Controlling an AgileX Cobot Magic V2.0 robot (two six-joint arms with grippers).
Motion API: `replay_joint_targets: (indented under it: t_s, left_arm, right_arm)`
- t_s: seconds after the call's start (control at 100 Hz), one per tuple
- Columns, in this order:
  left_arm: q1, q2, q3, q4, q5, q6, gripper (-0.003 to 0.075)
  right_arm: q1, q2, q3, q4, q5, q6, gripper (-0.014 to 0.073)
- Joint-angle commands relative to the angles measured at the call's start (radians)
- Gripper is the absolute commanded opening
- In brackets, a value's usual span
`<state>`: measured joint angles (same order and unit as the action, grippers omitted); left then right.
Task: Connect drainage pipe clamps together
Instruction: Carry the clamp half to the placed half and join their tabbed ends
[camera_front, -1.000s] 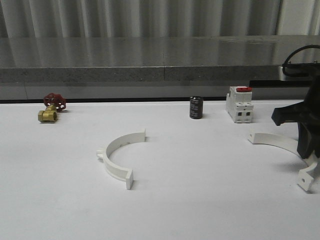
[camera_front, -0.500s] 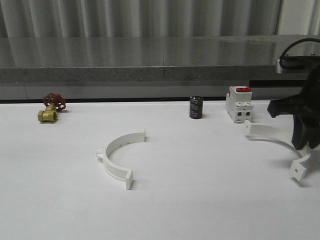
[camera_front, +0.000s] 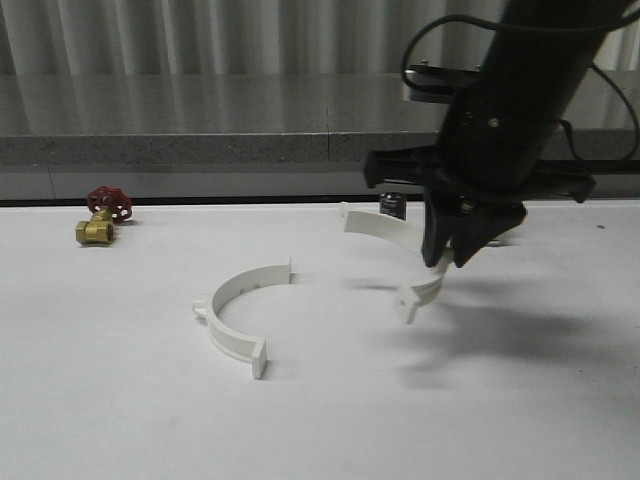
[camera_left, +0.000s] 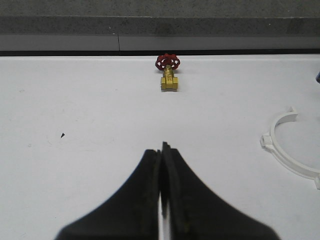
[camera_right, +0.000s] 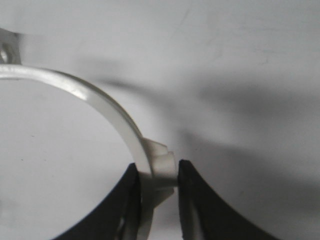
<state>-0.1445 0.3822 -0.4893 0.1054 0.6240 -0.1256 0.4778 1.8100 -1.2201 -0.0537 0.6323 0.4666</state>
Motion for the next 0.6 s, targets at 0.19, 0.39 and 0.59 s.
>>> replay_joint_targets:
  t_s: [0.19,0.39,0.59]
  left_arm:
    - [0.001,0.008,-0.028,-0.004,-0.074,0.0,-0.0021]
    - [0.001,0.008,-0.028,-0.004,-0.074,0.0,-0.0021]
    - [0.001,0.008,-0.028,-0.004,-0.074,0.0,-0.0021]
  right_arm:
    - [0.146,0.065,-0.145,-0.409,0.138,0.544,0.003]
    - [0.177,0.131,-0.225,-0.386,0.144,0.578,0.003]
    - [0.186,0.154,-0.238,-0.345,0.163,0.58,0.003]
